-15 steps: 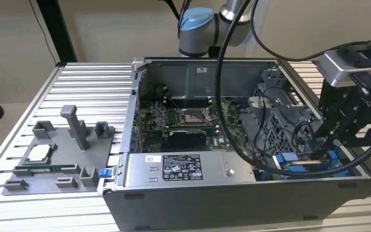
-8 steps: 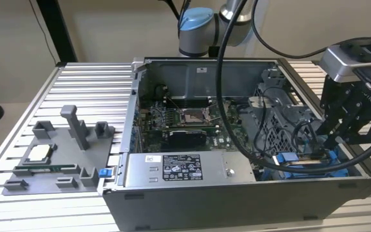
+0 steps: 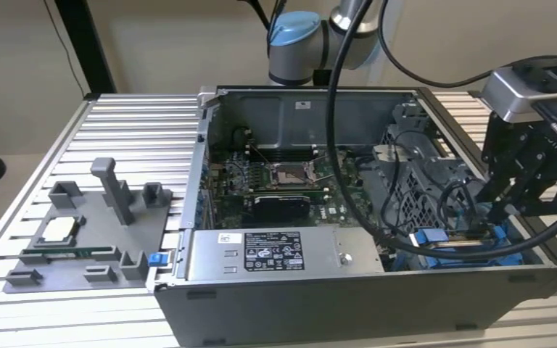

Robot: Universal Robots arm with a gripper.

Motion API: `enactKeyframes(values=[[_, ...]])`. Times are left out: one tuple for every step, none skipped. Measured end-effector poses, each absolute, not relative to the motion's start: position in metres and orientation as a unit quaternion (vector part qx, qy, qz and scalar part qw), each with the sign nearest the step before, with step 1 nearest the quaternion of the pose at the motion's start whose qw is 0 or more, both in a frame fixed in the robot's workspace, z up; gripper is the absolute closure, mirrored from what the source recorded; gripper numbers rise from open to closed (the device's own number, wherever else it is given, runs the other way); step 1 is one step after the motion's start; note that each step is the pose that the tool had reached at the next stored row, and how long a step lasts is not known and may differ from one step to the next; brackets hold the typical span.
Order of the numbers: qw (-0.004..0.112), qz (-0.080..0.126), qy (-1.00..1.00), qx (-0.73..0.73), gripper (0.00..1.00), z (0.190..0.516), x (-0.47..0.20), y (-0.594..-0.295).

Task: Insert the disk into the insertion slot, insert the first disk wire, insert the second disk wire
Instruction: 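Insert the first disk wire, then insert the second disk wire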

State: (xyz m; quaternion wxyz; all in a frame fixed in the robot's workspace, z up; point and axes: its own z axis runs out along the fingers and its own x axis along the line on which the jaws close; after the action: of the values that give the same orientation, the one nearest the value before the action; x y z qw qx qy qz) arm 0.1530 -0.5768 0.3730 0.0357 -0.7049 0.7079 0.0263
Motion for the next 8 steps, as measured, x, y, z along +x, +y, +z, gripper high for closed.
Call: enactKeyframes(values=[[0.036, 0.026, 0.708, -0.705, 0.0, 0.3729, 0.1539, -0.5767], [0.036, 0.026, 0.708, -0.705, 0.0, 0.3728, 0.1551, -0.5765], [0.036, 0.026, 0.708, -0.705, 0.0, 0.3728, 0.1564, -0.5762], [0.036, 0.026, 0.708, -0.705, 0.0, 0.3727, 0.1578, -0.5758], [0.036, 0.026, 0.708, -0.705, 0.0, 0.3727, 0.1592, -0.5754], [0.036, 0.026, 0.708, -0.705, 0.0, 0.3727, 0.1608, -0.5748], [0.036, 0.026, 0.708, -0.705, 0.0, 0.3728, 0.1623, -0.5739], [0.036, 0.026, 0.708, -0.705, 0.0, 0.3728, 0.1636, -0.5727]])
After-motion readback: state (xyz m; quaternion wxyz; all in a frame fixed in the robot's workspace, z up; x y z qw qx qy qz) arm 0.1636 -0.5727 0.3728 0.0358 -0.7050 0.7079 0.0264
